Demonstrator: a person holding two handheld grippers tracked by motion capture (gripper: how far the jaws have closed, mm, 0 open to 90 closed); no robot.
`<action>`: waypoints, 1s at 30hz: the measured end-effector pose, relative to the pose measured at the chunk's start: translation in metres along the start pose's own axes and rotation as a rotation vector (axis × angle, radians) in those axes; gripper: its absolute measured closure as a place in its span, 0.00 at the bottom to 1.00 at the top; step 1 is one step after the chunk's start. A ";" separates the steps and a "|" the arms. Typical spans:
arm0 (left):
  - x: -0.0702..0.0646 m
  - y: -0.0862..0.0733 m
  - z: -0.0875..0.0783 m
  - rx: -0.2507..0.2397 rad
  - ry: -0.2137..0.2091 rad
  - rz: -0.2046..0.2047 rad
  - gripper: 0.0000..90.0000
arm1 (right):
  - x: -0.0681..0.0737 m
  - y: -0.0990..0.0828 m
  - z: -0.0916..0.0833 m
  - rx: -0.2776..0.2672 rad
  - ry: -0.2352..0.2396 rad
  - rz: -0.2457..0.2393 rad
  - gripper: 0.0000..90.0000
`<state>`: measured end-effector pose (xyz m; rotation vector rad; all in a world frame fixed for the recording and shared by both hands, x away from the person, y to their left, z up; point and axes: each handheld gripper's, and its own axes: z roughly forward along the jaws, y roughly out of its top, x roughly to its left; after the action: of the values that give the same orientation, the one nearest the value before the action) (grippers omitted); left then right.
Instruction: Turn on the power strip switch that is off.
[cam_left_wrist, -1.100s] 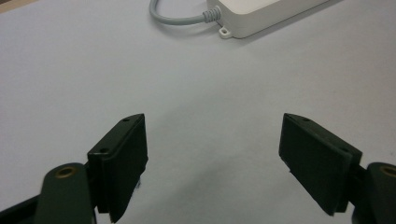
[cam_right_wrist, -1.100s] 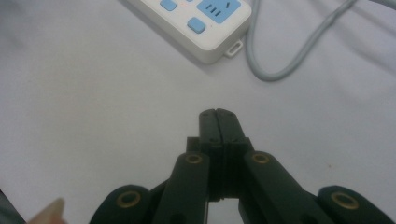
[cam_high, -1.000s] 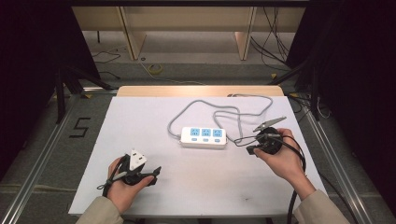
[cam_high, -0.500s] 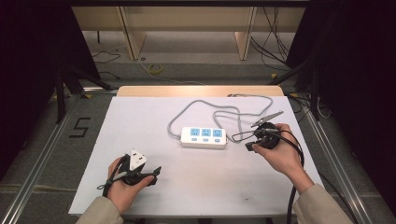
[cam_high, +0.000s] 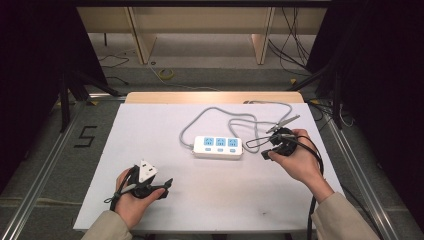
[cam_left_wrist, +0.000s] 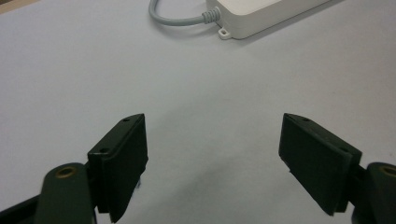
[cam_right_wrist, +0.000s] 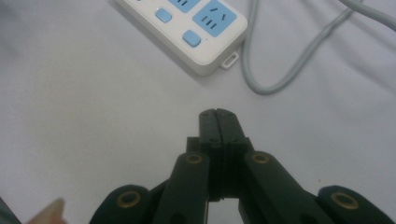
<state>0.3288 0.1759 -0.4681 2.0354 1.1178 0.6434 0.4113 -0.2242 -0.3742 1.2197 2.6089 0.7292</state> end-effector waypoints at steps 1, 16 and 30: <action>0.000 0.000 0.000 0.000 0.000 0.000 0.26 | 0.000 0.001 0.000 0.002 -0.002 -0.003 1.00; 0.000 0.000 0.000 0.001 -0.001 0.002 0.26 | -0.001 0.012 0.001 0.019 -0.003 -0.007 1.00; 0.000 0.000 0.000 0.002 -0.003 0.003 0.26 | 0.001 0.023 0.004 0.028 -0.007 -0.017 1.00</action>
<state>0.3289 0.1755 -0.4682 2.0396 1.1139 0.6411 0.4279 -0.2092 -0.3660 1.2035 2.6293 0.6864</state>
